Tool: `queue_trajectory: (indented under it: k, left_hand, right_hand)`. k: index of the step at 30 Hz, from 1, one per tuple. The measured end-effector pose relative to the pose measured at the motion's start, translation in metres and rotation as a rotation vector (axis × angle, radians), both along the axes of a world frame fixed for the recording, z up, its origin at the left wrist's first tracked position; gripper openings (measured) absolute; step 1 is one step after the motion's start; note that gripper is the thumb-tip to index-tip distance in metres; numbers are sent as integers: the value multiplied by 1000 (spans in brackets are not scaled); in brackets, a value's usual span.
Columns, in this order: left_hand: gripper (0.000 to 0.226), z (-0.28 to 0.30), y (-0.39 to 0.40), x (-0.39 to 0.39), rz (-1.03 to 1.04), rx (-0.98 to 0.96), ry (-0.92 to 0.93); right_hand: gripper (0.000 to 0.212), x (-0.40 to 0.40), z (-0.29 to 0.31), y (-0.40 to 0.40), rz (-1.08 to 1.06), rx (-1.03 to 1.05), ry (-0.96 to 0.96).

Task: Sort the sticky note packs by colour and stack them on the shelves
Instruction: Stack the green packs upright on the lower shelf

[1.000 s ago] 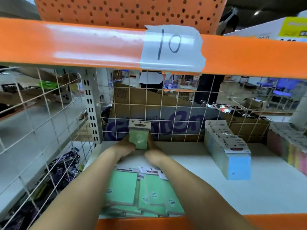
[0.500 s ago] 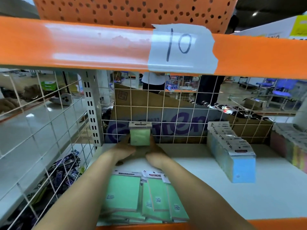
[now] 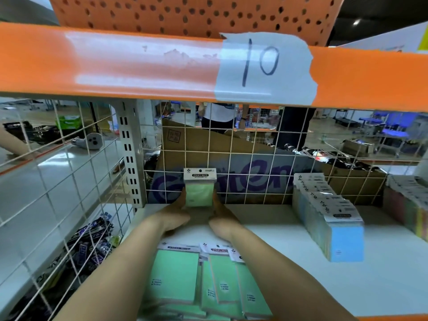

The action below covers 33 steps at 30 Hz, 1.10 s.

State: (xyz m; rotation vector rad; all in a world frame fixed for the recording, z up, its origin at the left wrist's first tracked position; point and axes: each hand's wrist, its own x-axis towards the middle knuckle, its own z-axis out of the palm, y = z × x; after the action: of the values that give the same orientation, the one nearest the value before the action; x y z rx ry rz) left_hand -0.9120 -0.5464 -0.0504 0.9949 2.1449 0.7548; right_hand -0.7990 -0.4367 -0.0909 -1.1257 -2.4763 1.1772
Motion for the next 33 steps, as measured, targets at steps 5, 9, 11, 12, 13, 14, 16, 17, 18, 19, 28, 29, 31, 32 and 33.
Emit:
queue_trajectory:
  k: [5, 9, 11, 12, 13, 14, 16, 17, 18, 19, 28, 29, 31, 32, 33]
  left_hand:
    - [93, 1, 13, 1, 39, -70, 35]
    - [87, -9, 22, -4, 54, -60, 78]
    - [82, -13, 26, -6, 61, -72, 111]
    - [79, -16, 27, -6, 51, -73, 148]
    - [75, -16, 27, -6, 41, -80, 184]
    - [72, -16, 26, -5, 32, -94, 210]
    - [69, -11, 22, -2, 11, -91, 188]
    - [68, -8, 20, 2, -2, -80, 171]
    - [67, -4, 16, 5, -17, -73, 172]
    - [66, -1, 14, 6, -28, -77, 186]
    - [62, 13, 8, 21, -29, -61, 220]
    - [63, 13, 7, 22, -30, -56, 225]
    - [67, 13, 6, 19, -10, -39, 203]
    - [69, 12, 4, 18, 12, -34, 177]
    - [70, 12, 1, 16, 32, -18, 145]
  right_hand:
    - [86, -8, 1, 3, -4, 95, -148]
    - [82, -11, 4, 3, 2, 104, -212]
    - [82, -12, 5, 3, -4, 113, -220]
    - [82, -12, 4, 3, -11, 109, -220]
    - [83, -12, 4, 3, -17, 104, -219]
    - [83, -11, 4, 3, -17, 101, -218]
    - [83, -8, 5, 3, -16, 90, -227]
    - [82, -7, 6, 3, -18, 83, -228]
    - [82, -5, 7, 3, -18, 72, -216]
    - [82, -4, 8, 2, -17, 59, -201]
    - [84, -7, 10, -1, -16, 25, -196]
    - [84, -6, 11, -1, -14, 8, -184]
    - [83, -1, 15, -1, -9, -35, -148]
    - [83, 4, 18, -1, -5, -55, -134]
    - [82, 8, 21, -2, -2, -75, -121]
